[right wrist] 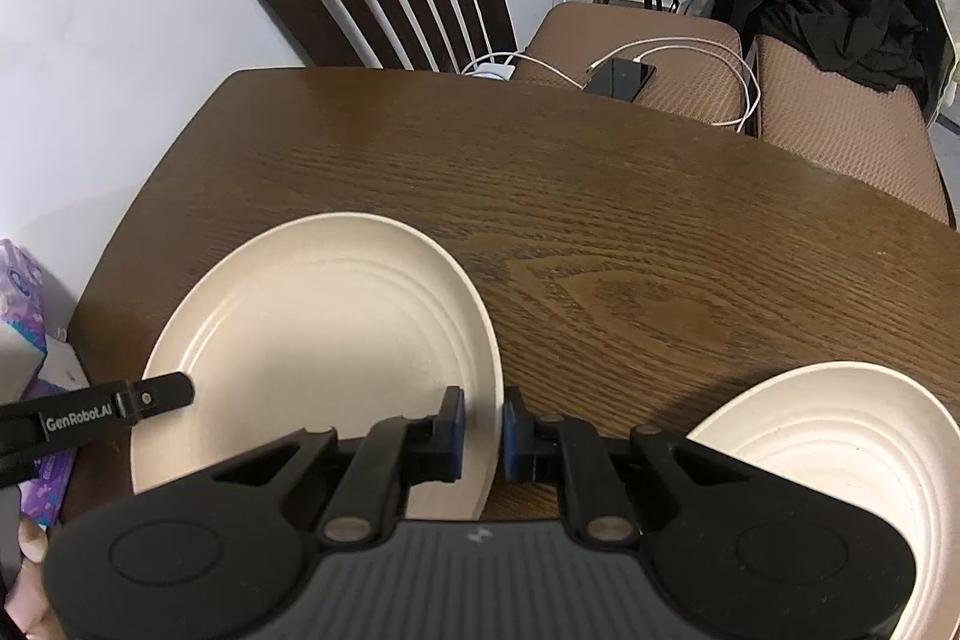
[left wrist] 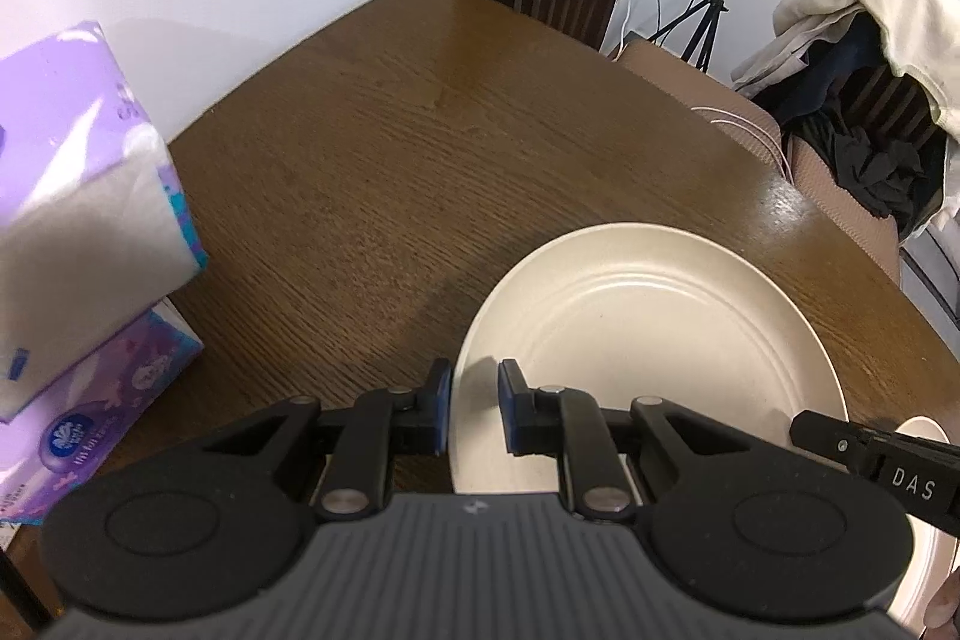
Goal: Organize plates and bowls
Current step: 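Lift the cream plate with both tools and carry it toward the vase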
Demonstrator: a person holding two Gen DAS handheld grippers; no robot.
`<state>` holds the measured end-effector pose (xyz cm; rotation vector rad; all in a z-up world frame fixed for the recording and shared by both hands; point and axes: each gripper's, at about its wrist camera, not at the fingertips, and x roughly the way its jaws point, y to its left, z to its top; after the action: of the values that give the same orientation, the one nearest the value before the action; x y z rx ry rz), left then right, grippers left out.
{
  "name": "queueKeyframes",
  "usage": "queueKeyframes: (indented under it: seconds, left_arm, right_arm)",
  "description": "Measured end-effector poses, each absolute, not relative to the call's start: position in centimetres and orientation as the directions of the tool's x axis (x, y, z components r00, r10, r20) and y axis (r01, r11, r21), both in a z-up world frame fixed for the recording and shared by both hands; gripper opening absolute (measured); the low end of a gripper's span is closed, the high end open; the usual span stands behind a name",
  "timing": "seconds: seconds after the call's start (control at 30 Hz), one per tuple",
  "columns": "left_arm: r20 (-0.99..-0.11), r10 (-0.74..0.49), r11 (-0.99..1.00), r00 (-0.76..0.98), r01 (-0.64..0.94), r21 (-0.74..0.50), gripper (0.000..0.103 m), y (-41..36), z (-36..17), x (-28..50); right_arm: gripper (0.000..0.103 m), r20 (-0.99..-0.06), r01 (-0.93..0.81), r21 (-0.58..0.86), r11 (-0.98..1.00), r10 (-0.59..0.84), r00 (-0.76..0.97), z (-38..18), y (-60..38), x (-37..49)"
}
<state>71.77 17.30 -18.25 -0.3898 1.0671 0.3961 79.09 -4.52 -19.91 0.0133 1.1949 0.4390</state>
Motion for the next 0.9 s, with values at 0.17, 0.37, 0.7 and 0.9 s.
queueKeyframes:
  seconds: [0.17,0.37,0.7,0.9]
  left_arm:
    - [-0.886,0.121,0.868,0.447,-0.481,-0.124,0.017,17.2,-17.3,71.0]
    - [-0.875,0.123,0.874,0.469,-0.468,-0.128,0.017,17.0,-15.9,69.9]
    - [-0.855,0.122,0.884,0.505,-0.447,-0.138,0.017,16.5,-12.5,67.2]
    - [-0.840,0.125,0.891,0.528,-0.433,-0.140,0.017,15.9,-10.1,65.1]
  right_arm:
    - [0.012,-0.887,-0.329,0.237,0.914,0.342,0.311,-18.8,-4.7,78.4]
    - [0.012,-0.879,-0.332,0.230,0.915,0.342,0.333,-17.3,-5.2,77.2]
    - [0.012,-0.860,-0.341,0.221,0.914,0.348,0.373,-14.0,-6.1,75.0]
    - [0.012,-0.847,-0.349,0.218,0.912,0.354,0.397,-12.0,-6.4,73.0]
